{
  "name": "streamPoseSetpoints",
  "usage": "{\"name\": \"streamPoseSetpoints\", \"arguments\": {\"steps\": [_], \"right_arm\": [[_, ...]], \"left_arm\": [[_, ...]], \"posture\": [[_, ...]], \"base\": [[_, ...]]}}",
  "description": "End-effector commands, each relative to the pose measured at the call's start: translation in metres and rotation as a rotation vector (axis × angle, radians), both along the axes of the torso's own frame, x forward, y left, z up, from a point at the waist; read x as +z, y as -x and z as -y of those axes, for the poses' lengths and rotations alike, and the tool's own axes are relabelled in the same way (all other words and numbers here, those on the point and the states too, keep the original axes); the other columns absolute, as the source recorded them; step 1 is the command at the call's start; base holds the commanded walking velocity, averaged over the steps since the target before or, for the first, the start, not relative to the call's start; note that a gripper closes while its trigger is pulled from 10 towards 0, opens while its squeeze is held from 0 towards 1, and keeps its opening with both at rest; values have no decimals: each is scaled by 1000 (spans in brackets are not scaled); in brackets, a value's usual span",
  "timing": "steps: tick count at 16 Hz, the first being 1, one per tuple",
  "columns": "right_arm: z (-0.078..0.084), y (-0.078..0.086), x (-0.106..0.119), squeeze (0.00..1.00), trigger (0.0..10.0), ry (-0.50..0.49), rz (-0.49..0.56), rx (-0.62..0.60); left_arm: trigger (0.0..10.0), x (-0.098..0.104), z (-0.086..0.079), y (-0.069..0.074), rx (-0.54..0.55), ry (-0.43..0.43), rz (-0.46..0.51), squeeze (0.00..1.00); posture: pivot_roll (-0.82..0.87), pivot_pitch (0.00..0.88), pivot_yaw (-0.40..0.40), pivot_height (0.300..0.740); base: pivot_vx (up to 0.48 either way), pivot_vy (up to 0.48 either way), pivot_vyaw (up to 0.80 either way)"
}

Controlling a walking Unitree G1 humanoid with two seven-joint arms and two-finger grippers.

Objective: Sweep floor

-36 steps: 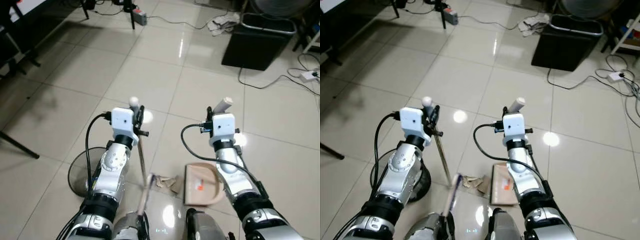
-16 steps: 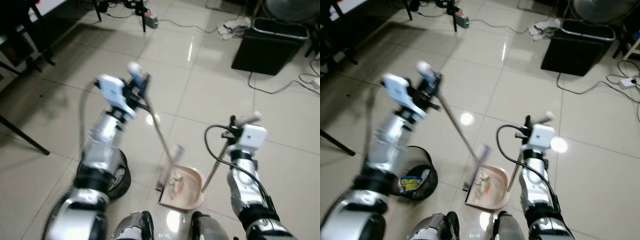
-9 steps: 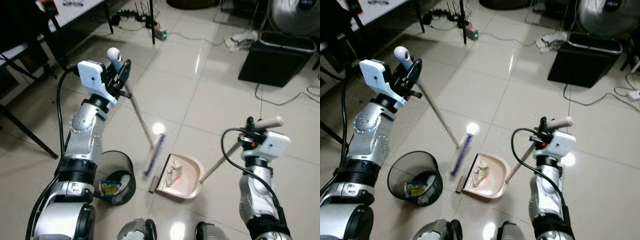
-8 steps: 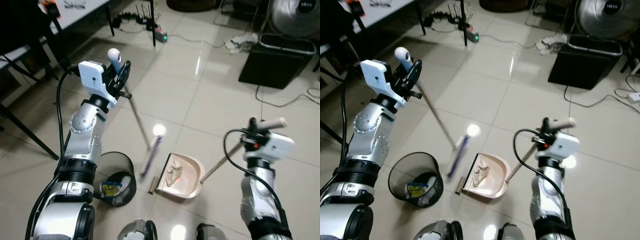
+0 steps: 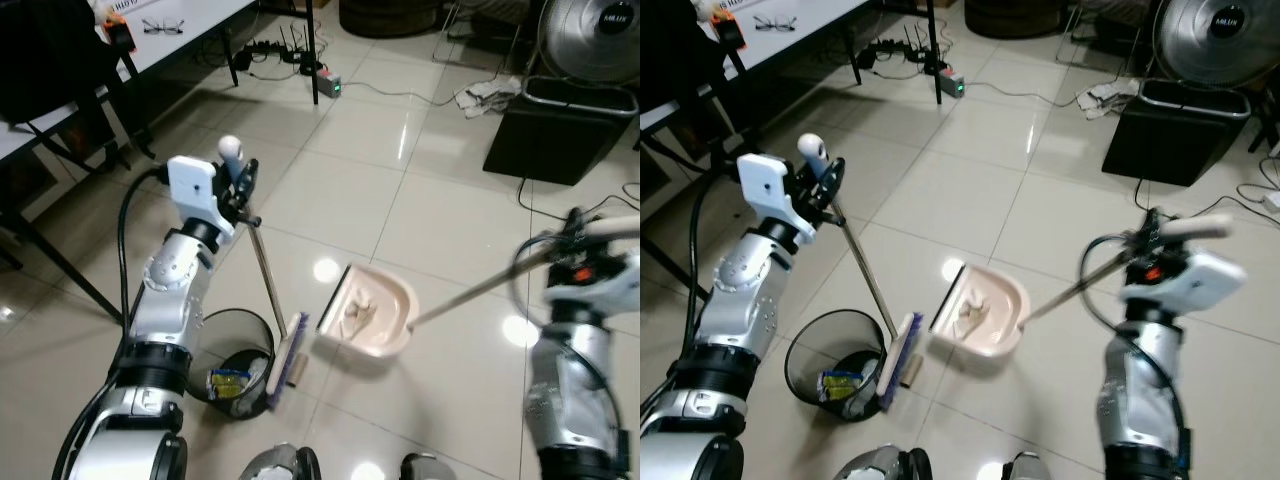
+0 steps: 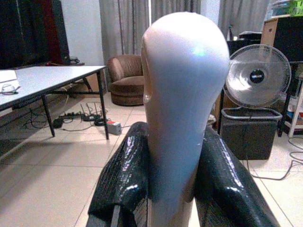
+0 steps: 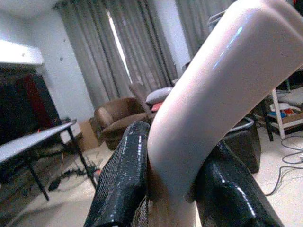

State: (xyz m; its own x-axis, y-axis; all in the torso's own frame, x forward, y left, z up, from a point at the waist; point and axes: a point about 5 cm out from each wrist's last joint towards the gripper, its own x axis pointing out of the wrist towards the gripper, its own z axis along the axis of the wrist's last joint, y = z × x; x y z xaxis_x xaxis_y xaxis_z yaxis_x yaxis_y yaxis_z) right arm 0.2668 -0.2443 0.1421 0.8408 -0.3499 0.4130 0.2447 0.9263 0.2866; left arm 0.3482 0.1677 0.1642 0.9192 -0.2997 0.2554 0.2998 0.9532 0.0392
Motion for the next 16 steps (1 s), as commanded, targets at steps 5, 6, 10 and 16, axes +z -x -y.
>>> {"name": "streamPoseSetpoints", "arguments": {"steps": [5,6,10,16], "right_arm": [[2,-10,53,0,10000,-37,37,35],[-3,-17,63,0,10000,-22,14,68],[-28,-32,95,0,10000,18,2,181],[-54,-45,115,0,10000,-22,-9,302]], "left_arm": [[10000,-3,-1,7,14,-86,5,0],[10000,-10,-3,10,17,-113,-13,0],[10000,-32,-19,22,68,-154,-87,0],[10000,-44,-40,39,159,-146,-138,0]], "posture": [[-97,9,134,740],[-96,5,133,740],[-95,0,122,740],[-72,0,95,740]], "base": [[0,-370,0],[0,-480,0],[0,-480,0],[0,-80,400]]}}
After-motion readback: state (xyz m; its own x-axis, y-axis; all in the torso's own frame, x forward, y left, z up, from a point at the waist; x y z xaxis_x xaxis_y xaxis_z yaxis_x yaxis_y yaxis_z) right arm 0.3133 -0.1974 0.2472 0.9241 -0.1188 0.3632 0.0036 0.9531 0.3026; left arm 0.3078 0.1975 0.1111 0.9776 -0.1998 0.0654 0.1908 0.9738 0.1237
